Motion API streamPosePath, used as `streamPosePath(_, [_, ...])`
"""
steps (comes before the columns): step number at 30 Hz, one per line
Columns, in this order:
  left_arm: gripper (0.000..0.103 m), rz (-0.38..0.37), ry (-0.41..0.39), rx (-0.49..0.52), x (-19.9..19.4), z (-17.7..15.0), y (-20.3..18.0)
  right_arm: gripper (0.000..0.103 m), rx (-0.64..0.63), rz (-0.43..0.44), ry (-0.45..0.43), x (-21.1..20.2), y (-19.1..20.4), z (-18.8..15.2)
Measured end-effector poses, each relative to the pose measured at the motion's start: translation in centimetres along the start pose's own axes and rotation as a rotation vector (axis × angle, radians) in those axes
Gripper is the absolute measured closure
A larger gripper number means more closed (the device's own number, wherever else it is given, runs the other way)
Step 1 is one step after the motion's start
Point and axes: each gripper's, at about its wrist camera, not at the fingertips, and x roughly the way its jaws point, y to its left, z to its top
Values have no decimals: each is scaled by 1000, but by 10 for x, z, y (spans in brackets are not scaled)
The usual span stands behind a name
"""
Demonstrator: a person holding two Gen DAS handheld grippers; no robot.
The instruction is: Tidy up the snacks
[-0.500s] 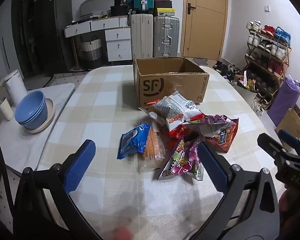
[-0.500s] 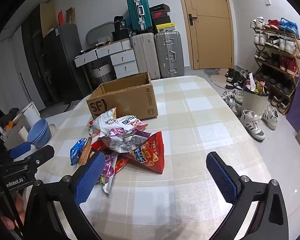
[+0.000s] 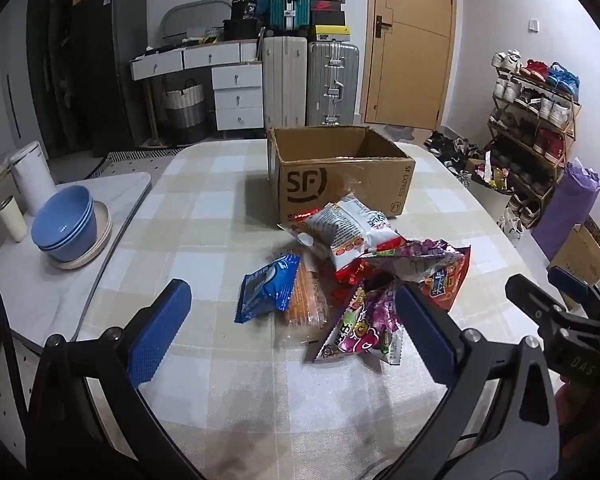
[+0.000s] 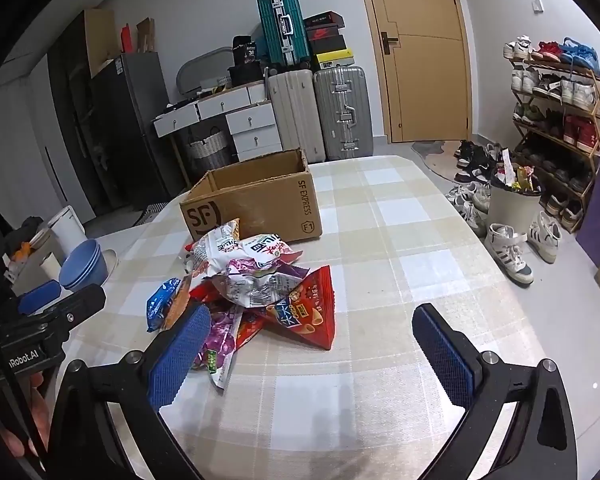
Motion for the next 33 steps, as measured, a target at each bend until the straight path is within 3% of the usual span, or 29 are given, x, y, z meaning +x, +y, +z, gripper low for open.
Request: streamPosePath(33, [1,-9,-32,22,-14,-3,-3,0,-23,18,-6,4,3,-5])
